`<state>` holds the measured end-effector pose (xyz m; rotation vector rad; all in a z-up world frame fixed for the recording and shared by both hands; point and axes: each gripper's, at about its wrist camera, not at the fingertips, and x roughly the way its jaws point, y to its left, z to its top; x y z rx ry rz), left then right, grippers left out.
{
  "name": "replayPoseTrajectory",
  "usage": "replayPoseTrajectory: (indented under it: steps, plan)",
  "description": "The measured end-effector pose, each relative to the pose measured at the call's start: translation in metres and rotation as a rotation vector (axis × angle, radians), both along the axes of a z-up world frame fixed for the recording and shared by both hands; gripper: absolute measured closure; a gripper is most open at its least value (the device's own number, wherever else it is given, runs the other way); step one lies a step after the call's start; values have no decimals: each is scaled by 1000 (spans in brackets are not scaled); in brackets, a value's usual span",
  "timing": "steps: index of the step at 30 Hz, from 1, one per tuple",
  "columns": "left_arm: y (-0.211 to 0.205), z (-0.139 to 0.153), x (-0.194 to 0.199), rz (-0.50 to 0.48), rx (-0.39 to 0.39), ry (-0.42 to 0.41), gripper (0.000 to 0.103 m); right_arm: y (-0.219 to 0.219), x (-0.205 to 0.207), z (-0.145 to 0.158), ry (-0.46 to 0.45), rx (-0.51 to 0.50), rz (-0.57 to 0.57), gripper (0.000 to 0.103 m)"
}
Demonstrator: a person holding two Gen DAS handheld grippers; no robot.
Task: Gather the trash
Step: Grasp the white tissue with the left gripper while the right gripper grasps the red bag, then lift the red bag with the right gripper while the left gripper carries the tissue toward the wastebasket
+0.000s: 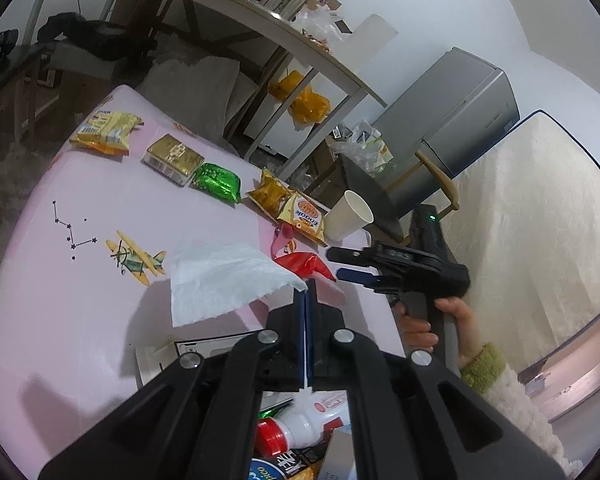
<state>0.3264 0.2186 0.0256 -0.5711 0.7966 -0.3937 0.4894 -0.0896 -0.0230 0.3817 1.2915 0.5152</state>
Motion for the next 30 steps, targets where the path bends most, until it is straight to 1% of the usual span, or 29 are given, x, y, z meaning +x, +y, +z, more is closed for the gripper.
replayPoseTrajectory:
  steps: [3,5,7,9,12,13,14,16,19,23,25,30]
  plan:
    - [2,-3,1,-2,-6,5,103,6,3,-7,31,-4,10,32]
    - [4,-4,1,-5,-10,5,103,8,3,-10,43,-11,16,42]
    - [4,-4,1,-6,-14,6,103,8,3,-13,65,-13,14,60]
    - [6,-6,1,-5,-19,9,103,7,1,-17,86,-27,13,71]
    - [7,-7,1,-5,-22,11,103,5,-2,-15,70,-30,12,77]
    - [7,-7,0,-5,-24,11,103,4,-2,-13,61,-36,14,88]
    - [7,-7,0,-4,-24,10,103,3,-4,-9,44,-43,15,89]
    - [7,-7,0,-1,-25,8,103,6,-4,-3,7,-87,21,95]
    - [9,-7,0,3,-28,5,103,14,-8,6,-57,-161,49,97]
    - [11,-7,0,7,-33,-1,103,27,-13,22,-161,-214,90,99]
    - [13,-6,-1,13,-36,-2,103,30,-15,29,-197,-205,100,100]
    - [17,0,-7,25,-47,-23,103,28,-22,46,-242,-167,95,102]
